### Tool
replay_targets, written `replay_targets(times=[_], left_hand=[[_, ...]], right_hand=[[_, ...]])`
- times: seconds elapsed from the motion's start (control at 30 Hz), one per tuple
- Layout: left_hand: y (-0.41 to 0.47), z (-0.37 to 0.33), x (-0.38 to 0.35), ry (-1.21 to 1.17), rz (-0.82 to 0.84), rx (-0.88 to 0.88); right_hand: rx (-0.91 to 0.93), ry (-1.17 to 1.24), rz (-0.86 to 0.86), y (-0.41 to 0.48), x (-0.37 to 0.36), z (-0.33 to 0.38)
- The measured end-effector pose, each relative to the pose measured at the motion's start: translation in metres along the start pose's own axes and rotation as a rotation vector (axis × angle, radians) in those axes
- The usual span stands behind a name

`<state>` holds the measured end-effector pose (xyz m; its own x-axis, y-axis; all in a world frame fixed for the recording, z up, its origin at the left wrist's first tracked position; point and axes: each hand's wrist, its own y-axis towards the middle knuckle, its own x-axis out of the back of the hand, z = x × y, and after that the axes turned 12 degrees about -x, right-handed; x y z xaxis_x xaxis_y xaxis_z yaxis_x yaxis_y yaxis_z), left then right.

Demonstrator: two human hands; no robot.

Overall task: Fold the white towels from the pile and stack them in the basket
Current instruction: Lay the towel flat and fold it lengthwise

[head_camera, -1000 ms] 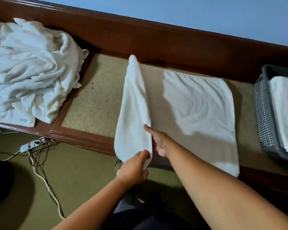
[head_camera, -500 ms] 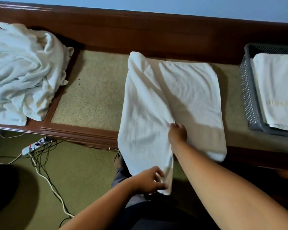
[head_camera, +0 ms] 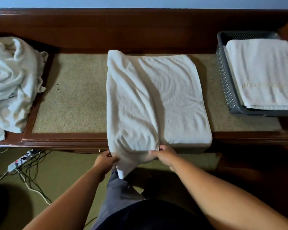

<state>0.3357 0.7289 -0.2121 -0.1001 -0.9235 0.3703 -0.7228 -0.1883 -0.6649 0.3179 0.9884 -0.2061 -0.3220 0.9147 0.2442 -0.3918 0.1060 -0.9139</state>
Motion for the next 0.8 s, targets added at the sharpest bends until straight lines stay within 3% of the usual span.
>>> replay_targets(times=[0.17, 0.37, 0.43, 0.63, 0.8], left_hand=[[-0.029, 0.009, 0.001, -0.151, -0.052, 0.02], [-0.04, 0.029, 0.005, -0.036, -0.224, -0.013], [-0.046, 0.032, 0.004, 0.009, -0.284, -0.036], [-0.057, 0.05, 0.005, -0.034, -0.097, -0.091], [-0.06, 0.053, 0.006, 0.136, -0.155, -0.101]], right_hand=[[-0.067, 0.099, 0.037, 0.005, -0.012, -0.018], [-0.018, 0.182, -0.073, -0.003, -0.018, -0.039], [0.003, 0.148, -0.009, -0.008, -0.02, -0.048], [0.011, 0.091, 0.074, -0.01, -0.02, -0.075], [0.043, 0.024, 0.07, -0.019, -0.016, -0.084]])
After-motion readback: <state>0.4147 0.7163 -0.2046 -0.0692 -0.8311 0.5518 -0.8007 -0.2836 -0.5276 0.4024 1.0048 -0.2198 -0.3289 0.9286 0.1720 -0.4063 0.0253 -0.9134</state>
